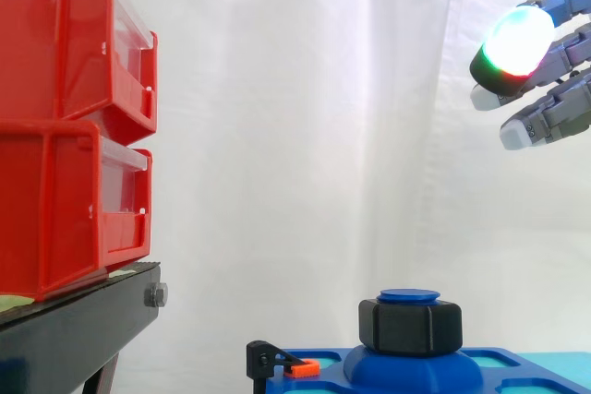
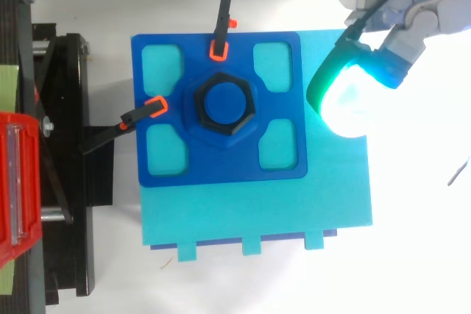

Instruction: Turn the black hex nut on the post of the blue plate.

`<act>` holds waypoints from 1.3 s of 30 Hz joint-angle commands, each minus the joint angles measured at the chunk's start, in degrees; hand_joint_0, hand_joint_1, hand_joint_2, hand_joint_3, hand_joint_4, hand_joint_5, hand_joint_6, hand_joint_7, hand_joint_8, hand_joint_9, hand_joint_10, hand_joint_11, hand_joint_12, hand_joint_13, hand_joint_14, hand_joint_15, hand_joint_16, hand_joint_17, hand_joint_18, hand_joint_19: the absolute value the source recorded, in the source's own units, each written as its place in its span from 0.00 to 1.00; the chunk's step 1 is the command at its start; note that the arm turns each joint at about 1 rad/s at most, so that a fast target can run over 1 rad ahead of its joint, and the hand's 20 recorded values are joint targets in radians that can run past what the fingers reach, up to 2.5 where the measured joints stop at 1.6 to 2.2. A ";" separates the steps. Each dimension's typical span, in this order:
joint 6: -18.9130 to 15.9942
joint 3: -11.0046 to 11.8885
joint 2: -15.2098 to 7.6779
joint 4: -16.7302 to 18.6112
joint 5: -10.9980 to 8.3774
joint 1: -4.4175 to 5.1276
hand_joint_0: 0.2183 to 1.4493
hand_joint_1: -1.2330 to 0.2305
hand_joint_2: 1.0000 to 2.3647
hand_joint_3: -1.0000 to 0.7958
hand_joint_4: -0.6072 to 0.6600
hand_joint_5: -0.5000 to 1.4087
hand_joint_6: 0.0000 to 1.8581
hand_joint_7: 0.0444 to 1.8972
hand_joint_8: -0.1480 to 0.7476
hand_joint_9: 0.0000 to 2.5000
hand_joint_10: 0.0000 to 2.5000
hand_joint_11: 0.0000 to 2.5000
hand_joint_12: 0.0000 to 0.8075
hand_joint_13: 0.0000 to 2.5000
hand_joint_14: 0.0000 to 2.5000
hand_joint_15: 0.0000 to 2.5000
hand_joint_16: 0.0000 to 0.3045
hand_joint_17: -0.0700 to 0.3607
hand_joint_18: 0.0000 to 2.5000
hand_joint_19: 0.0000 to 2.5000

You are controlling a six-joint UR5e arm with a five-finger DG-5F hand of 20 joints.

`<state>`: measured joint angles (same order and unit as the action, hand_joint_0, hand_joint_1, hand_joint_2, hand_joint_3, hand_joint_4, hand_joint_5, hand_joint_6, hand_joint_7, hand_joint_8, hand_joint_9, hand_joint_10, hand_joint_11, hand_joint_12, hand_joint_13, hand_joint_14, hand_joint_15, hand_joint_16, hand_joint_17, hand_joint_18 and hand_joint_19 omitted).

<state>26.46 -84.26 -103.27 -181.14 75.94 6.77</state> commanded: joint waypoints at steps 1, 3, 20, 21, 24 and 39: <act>0.00 0.06 0.00 0.00 0.00 0.00 0.16 0.53 0.00 0.28 0.51 0.13 0.27 0.37 0.36 0.00 0.00 0.00 0.44 0.00 0.00 0.00 0.21 0.50 0.00 0.00; 0.00 -0.03 0.00 0.00 0.00 0.00 0.16 0.53 0.00 0.28 0.51 0.13 0.27 0.39 0.35 0.00 0.00 0.00 0.44 0.00 0.00 0.00 0.21 0.50 0.00 0.00; 0.00 -0.03 0.00 0.00 0.00 0.00 0.18 0.50 0.00 0.28 0.51 0.13 0.27 0.38 0.35 0.00 0.00 0.00 0.43 0.00 0.00 0.00 0.21 0.49 0.00 0.00; 0.00 0.06 0.00 0.00 0.00 0.00 0.18 0.50 0.00 0.28 0.51 0.14 0.27 0.38 0.35 0.00 0.00 0.00 0.43 0.00 0.00 0.00 0.21 0.49 0.00 0.00; 0.00 0.06 0.00 0.00 0.00 0.00 0.18 0.49 0.00 0.28 0.50 0.14 0.27 0.34 0.34 0.00 0.00 0.00 0.43 0.00 0.00 0.00 0.20 0.49 0.00 0.00; 0.00 -0.03 0.00 0.00 0.00 0.00 0.19 0.49 0.00 0.28 0.48 0.13 0.27 0.37 0.33 0.00 0.00 0.00 0.42 0.00 0.00 0.00 0.20 0.48 0.00 0.00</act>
<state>26.46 -84.25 -103.28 -181.14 75.94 6.77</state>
